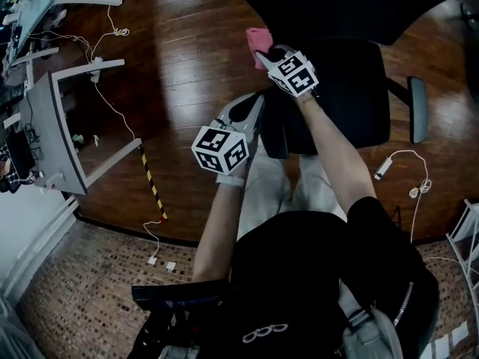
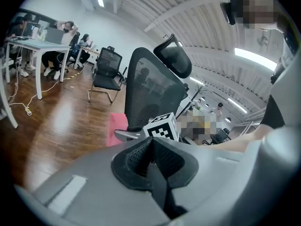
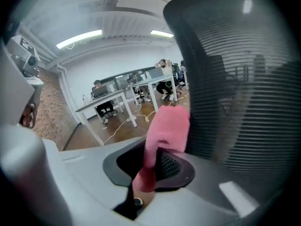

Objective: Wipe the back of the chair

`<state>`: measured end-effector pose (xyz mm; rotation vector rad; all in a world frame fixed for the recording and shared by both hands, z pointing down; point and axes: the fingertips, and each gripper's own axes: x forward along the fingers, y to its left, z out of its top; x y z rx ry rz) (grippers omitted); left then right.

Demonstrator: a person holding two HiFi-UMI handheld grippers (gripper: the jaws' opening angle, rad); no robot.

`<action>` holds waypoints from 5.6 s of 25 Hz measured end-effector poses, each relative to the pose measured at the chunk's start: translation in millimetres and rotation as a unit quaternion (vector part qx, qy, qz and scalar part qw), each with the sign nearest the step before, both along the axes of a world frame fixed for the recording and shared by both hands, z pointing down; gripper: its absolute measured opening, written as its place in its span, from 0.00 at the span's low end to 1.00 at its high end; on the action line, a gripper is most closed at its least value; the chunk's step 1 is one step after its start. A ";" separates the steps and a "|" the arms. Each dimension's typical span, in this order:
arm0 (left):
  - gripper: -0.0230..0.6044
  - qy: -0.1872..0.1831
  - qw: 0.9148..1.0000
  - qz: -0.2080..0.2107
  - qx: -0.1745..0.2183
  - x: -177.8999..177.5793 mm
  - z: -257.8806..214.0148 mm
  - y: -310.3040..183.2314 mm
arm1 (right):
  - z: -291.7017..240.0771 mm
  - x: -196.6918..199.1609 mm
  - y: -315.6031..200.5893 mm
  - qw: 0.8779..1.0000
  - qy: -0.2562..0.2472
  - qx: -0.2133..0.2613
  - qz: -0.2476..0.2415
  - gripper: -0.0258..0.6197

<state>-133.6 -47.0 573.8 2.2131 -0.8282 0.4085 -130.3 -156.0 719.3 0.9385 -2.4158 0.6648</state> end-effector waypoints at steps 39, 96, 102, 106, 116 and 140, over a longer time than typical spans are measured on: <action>0.02 0.002 0.988 0.156 -0.010 236.4 29.0 13.6 | 45.1 389.5 6.2 0.968 0.087 -0.020 0.233 0.11; 0.02 0.037 0.998 0.054 0.000 63.1 2.8 21.3 | 9.2 125.1 -17.9 0.978 0.133 0.036 0.159 0.11; 0.02 0.038 0.999 0.024 0.007 30.3 -7.0 14.0 | 3.0 63.6 -16.0 0.986 0.127 0.040 0.099 0.11; 0.02 0.044 0.999 0.008 0.015 14.4 -17.9 7.9 | -9.6 28.4 -15.8 0.989 0.123 0.046 0.064 0.11; 0.02 0.035 0.998 -0.012 0.050 -4.6 -75.4 -3.2 | -133.4 -39.8 -45.7 0.989 0.079 0.129 -0.006 0.11; 0.02 0.027 0.992 0.033 0.121 74.2 -155.5 -40.0 | -275.9 38.8 -154.3 0.985 0.060 0.163 0.001 0.11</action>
